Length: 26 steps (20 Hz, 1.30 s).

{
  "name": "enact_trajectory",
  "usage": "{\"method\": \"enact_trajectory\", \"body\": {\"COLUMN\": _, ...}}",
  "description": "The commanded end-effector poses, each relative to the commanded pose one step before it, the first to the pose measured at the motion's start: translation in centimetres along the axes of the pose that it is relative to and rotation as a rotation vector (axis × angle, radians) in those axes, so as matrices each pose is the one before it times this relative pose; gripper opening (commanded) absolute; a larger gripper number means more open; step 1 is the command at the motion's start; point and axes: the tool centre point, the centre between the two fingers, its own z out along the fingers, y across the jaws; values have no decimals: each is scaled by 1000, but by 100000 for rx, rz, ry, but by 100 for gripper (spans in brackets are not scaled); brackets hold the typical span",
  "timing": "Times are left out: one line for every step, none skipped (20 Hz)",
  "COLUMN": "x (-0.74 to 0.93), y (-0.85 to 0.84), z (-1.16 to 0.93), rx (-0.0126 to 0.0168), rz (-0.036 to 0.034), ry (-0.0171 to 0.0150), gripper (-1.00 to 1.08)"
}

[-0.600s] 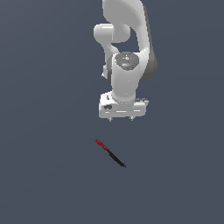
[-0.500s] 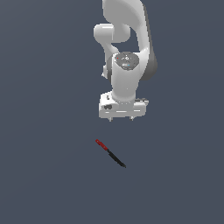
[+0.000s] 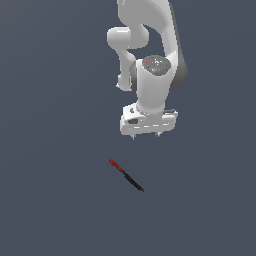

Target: Pick up the object and move it to a goal position.

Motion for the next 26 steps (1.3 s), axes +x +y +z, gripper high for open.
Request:
{"method": "enact_trajectory", "body": {"x": 56, "y": -148, "z": -45, "rx": 53, "rz": -400, "ry": 214, "gripper": 100}}
{"method": "enact_trajectory", "body": {"x": -34, "y": 96, "z": 22, "rx": -31, "rz": 254, "ry": -103, "gripper": 100}}
{"method": "enact_trajectory", "body": {"x": -15, "y": 18, "z": 1, "rx": -6, "rz": 94, "ry": -25, "gripper": 100}}
{"method": "enact_trajectory", "body": {"x": 12, "y": 11, "z": 7, "rx": -1, "rz": -49, "ry": 2, "gripper": 100}}
{"method": "enact_trajectory", "body": {"x": 33, "y": -3, "z": 18, "rx": -5, "rz": -218, "ry": 8, "gripper": 100}}
{"method": "enact_trajectory", "body": {"x": 53, "y": 20, "z": 36, "rx": -14, "rz": -331, "ry": -2, "gripper": 100}}
{"method": "enact_trajectory", "body": {"x": 73, "y": 40, "z": 55, "rx": -24, "rz": -447, "ry": -16, "gripper": 100}}
{"method": "enact_trajectory", "body": {"x": 91, "y": 63, "z": 74, "rx": -33, "rz": -557, "ry": -28, "gripper": 100}}
{"method": "enact_trajectory", "body": {"x": 110, "y": 81, "z": 92, "rx": -41, "rz": -678, "ry": -39, "gripper": 100}}
{"method": "enact_trajectory", "body": {"x": 128, "y": 99, "z": 110, "rx": -48, "rz": -792, "ry": -49, "gripper": 100}}
{"method": "enact_trajectory", "body": {"x": 144, "y": 116, "z": 127, "rx": -53, "rz": -904, "ry": -57, "gripper": 100}}
{"method": "enact_trajectory", "body": {"x": 160, "y": 127, "z": 142, "rx": -56, "rz": -1021, "ry": -62, "gripper": 100}}
{"method": "enact_trajectory", "body": {"x": 177, "y": 142, "z": 159, "rx": -59, "rz": -1145, "ry": -65, "gripper": 100}}
{"method": "enact_trajectory", "body": {"x": 191, "y": 158, "z": 175, "rx": -62, "rz": -1255, "ry": -70, "gripper": 100}}
{"method": "enact_trajectory", "body": {"x": 205, "y": 178, "z": 194, "rx": -64, "rz": -1369, "ry": -79, "gripper": 100}}
{"method": "enact_trajectory", "body": {"x": 217, "y": 199, "z": 214, "rx": -66, "rz": -1486, "ry": -88, "gripper": 100}}
{"method": "enact_trajectory", "body": {"x": 228, "y": 220, "z": 234, "rx": -67, "rz": -1603, "ry": -95, "gripper": 100}}
{"method": "enact_trajectory", "body": {"x": 239, "y": 241, "z": 254, "rx": -66, "rz": -1723, "ry": -102, "gripper": 100}}
{"method": "enact_trajectory", "body": {"x": 247, "y": 266, "z": 276, "rx": -64, "rz": -1842, "ry": -110, "gripper": 100}}
{"method": "enact_trajectory", "body": {"x": 254, "y": 289, "z": 298, "rx": -62, "rz": -1963, "ry": -117, "gripper": 100}}
{"method": "enact_trajectory", "body": {"x": 258, "y": 316, "z": 321, "rx": -58, "rz": -2081, "ry": -124, "gripper": 100}}
{"method": "enact_trajectory", "body": {"x": 260, "y": 341, "z": 345, "rx": -52, "rz": -2201, "ry": -131, "gripper": 100}}
{"method": "enact_trajectory", "body": {"x": 260, "y": 369, "z": 369, "rx": -46, "rz": -2318, "ry": -137, "gripper": 100}}
{"method": "enact_trajectory", "body": {"x": 252, "y": 390, "z": 388, "rx": -37, "rz": -2396, "ry": -140, "gripper": 100}}
{"method": "enact_trajectory", "body": {"x": 234, "y": 399, "z": 393, "rx": -27, "rz": -2389, "ry": -137, "gripper": 100}}
{"method": "enact_trajectory", "body": {"x": 216, "y": 406, "z": 398, "rx": -17, "rz": -2383, "ry": -135, "gripper": 100}}
